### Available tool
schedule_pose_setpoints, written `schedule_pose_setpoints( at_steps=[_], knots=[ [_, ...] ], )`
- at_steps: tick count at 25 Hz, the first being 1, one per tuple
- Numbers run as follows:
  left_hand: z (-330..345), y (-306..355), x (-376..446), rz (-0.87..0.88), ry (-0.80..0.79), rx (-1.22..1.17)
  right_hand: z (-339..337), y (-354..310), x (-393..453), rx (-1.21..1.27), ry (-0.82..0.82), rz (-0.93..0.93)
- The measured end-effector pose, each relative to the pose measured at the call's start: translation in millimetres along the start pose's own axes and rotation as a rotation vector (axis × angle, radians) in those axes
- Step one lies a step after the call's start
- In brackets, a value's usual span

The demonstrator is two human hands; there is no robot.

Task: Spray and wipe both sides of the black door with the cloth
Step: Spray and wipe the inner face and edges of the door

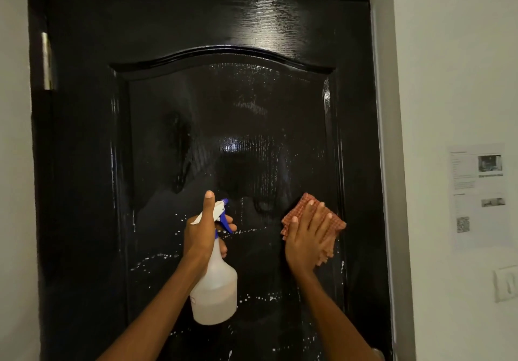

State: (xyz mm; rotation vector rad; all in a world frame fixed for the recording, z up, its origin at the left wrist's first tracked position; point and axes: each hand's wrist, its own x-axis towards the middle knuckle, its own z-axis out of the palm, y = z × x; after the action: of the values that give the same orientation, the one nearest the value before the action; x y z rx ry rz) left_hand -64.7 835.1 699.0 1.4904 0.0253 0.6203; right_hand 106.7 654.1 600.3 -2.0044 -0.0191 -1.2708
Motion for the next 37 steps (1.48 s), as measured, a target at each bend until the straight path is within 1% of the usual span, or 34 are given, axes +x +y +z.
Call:
schedule_pose_setpoints(
  at_steps=[1, 3, 4, 5, 6, 7, 8, 10, 11, 12, 13, 14, 15, 16, 18, 19, 20, 21, 22, 23, 24, 25, 26, 29, 30, 31, 32, 33, 35, 37],
  knots=[
    [-3, -4, -2, -0.008, 0.011, 0.010, 7, -1, -19, -0.049, -0.092, -0.163],
    [-11, -11, -4, -0.024, 0.028, 0.022, 16, 14, -46, -0.243, -0.271, -0.725],
    [-15, -13, -4, -0.027, 0.035, 0.028, 14, 25, -45, -0.332, -0.318, -0.961],
    [-19, -14, -4, -0.028, 0.044, 0.035, 8, 33, -37, -0.387, -0.322, -1.102],
    [-25, -14, -3, -0.028, 0.061, 0.038, 5, 36, -29, -0.409, -0.286, -1.128],
    [-33, -16, -2, -0.037, 0.074, 0.030, 1, 36, -21, -0.403, -0.221, -1.042],
    [-42, -17, 0, -0.051, 0.072, 0.010, 0, 34, -13, -0.364, -0.143, -0.847],
    [-57, -18, 0, -0.059, 0.086, -0.012, 1, 11, 3, -0.207, 0.025, -0.325],
    [-64, -17, 0, -0.046, 0.114, -0.007, 2, -13, 9, -0.105, 0.067, -0.085],
    [-68, -16, 0, -0.030, 0.130, 0.000, 1, -38, 15, -0.007, 0.085, 0.079],
    [-74, -14, 1, -0.016, 0.145, 0.004, 4, -62, 16, 0.055, 0.067, 0.130],
    [-78, -11, 3, -0.004, 0.162, 0.014, 9, -81, 13, 0.063, 0.027, 0.058],
    [-83, -8, 4, 0.009, 0.186, 0.034, 18, -93, 5, 0.023, -0.025, -0.128],
    [-88, -4, 6, 0.022, 0.204, 0.055, 28, -97, -9, -0.044, -0.082, -0.402],
    [-96, 1, 7, 0.045, 0.217, 0.063, 45, -84, -42, -0.200, -0.195, -0.986],
    [-101, 1, 7, 0.060, 0.223, 0.050, 51, -72, -55, -0.272, -0.221, -1.174],
    [-105, 3, 7, 0.071, 0.232, 0.033, 56, -61, -66, -0.326, -0.224, -1.280],
    [-109, 4, 7, 0.077, 0.239, 0.019, 59, -52, -74, -0.350, -0.214, -1.315],
    [-113, 4, 7, 0.079, 0.241, 0.013, 58, -49, -78, -0.351, -0.206, -1.302],
    [-117, 4, 6, 0.076, 0.239, 0.013, 57, -50, -79, -0.341, -0.204, -1.258],
    [-121, 3, 5, 0.068, 0.237, 0.015, 55, -53, -77, -0.317, -0.188, -1.174],
    [-125, 1, 5, 0.058, 0.241, 0.017, 54, -62, -74, -0.274, -0.163, -1.034],
    [-131, -2, 5, 0.043, 0.250, 0.018, 53, -75, -67, -0.224, -0.128, -0.850],
    [-150, -10, 3, 0.026, 0.282, 0.055, 53, -141, -42, -0.033, 0.012, -0.233],
    [-157, -12, 1, 0.031, 0.296, 0.054, 52, -166, -34, 0.030, 0.031, -0.111],
    [-164, -13, 1, 0.037, 0.313, 0.046, 53, -187, -28, 0.068, 0.023, -0.076],
    [-169, -13, 0, 0.046, 0.330, 0.039, 58, -203, -25, 0.066, 0.010, -0.130],
    [-174, -13, 0, 0.058, 0.348, 0.034, 64, -216, -24, 0.033, -0.018, -0.252],
    [-179, -14, -1, 0.082, 0.381, 0.032, 78, -229, -35, -0.048, -0.096, -0.615],
    [-181, -16, -3, 0.099, 0.390, 0.065, 97, -218, -63, -0.115, -0.215, -0.993]
  ],
)
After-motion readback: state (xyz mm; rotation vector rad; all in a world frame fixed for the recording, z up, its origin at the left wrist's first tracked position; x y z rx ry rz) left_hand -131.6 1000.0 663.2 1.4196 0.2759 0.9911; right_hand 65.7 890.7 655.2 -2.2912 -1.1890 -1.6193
